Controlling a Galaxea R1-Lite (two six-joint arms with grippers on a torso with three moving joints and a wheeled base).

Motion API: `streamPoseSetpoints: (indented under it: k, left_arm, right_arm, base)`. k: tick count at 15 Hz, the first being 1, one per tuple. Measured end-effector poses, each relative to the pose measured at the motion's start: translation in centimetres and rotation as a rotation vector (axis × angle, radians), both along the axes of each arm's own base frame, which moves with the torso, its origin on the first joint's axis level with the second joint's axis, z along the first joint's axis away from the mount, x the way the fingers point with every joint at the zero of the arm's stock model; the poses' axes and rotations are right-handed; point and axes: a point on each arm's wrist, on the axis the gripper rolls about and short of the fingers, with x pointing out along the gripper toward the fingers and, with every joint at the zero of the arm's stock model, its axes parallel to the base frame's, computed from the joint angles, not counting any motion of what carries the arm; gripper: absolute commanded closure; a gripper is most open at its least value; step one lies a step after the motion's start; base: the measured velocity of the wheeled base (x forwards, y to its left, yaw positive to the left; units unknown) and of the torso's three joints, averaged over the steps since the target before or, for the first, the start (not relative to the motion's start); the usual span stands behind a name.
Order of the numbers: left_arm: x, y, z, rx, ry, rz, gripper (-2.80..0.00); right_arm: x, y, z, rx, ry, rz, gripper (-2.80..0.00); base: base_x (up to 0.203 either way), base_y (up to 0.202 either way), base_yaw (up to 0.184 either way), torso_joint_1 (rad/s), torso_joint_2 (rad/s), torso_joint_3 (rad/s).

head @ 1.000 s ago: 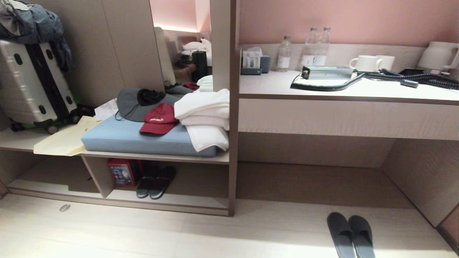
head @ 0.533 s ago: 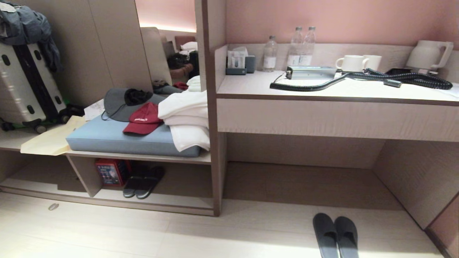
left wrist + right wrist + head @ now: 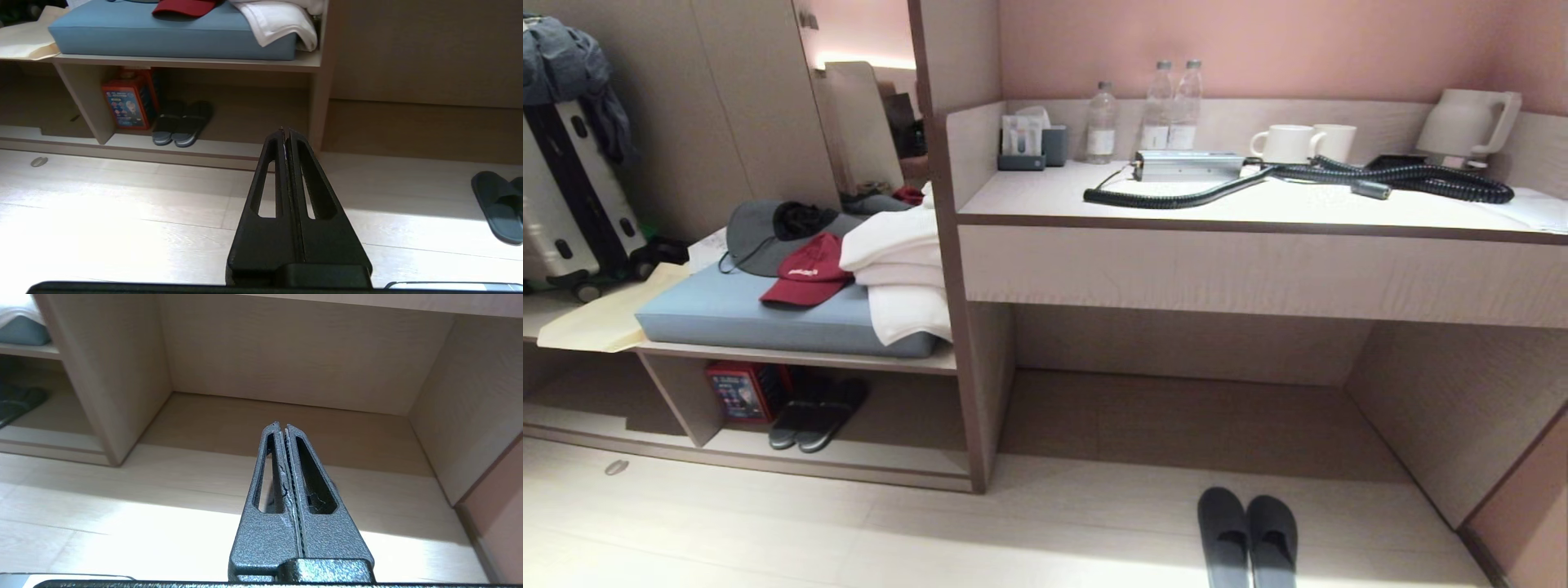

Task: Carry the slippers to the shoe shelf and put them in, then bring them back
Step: Pick up the slippers on the floor

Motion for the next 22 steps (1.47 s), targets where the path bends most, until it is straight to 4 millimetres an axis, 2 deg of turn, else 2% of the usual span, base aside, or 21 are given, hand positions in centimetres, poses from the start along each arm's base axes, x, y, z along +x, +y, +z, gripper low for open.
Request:
streamPoseSetpoints:
  k: [8,22]
  left_arm:
    - [0.0,0.0,0.0,0.0,0.0,0.0,0.0]
    - [0.0,0.0,0.0,-0.001,0.0,0.0,0.0]
  right_arm:
    - [0.0,0.0,0.0,0.0,0.0,0.0,0.0]
    - [0.0,0.01,0.0,-0.002,0.0,0.002,0.0]
  base:
    - [0.0,-0.175,0.002,0.003,0.0,0.002]
    - [0.0,0.0,0.0,0.003,0.0,-0.175]
